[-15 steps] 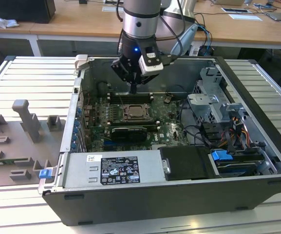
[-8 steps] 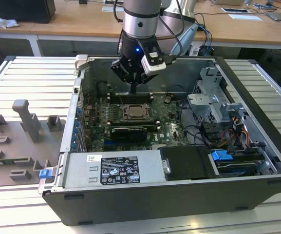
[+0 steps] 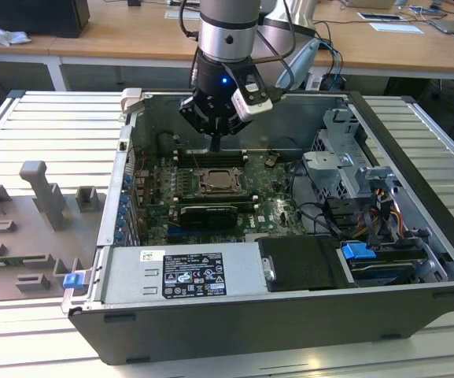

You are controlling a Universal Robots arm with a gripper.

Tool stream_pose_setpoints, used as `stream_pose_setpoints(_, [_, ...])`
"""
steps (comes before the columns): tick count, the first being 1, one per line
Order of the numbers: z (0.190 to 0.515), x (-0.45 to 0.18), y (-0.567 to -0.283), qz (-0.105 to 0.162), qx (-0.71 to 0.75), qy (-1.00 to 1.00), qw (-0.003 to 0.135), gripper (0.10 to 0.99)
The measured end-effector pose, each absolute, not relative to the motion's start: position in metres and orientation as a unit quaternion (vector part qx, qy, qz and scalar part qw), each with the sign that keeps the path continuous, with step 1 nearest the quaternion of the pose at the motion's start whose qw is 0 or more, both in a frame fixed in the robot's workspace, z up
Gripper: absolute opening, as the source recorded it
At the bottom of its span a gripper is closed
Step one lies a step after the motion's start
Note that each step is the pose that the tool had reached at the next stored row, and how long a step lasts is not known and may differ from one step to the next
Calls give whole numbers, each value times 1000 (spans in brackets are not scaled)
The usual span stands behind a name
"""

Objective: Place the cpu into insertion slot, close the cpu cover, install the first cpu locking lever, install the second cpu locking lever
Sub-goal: 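Install the first cpu locking lever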

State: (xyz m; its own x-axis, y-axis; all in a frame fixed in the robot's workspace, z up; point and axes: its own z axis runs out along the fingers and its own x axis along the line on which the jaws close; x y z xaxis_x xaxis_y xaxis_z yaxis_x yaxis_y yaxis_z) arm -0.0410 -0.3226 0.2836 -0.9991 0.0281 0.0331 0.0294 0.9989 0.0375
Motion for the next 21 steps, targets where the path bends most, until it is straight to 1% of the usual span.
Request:
stream_pose_setpoints(6, [283, -41, -323, -18, 19, -1000, 17, 106])
stream_pose_setpoints(8, [283, -41, -323, -18, 38, -999, 14, 106])
stream_pose_setpoints(10, [283, -42, -323, -18, 40, -999, 7, 106])
stream_pose_setpoints(11, [283, -46, -323, -17, 41, -999, -8, 106])
stream_pose_setpoints(12, [282, -51, -323, -17, 41, -999, -17, 106])
stream_pose_setpoints(17, [281, -63, -323, -20, 41, -999, -27, 106])
stream_pose_setpoints(20, [280, -71, -323, -20, 41, -998, -36, 106])
stream_pose_setpoints(21, [280, -76, -323, -20, 42, -998, -41, 106])
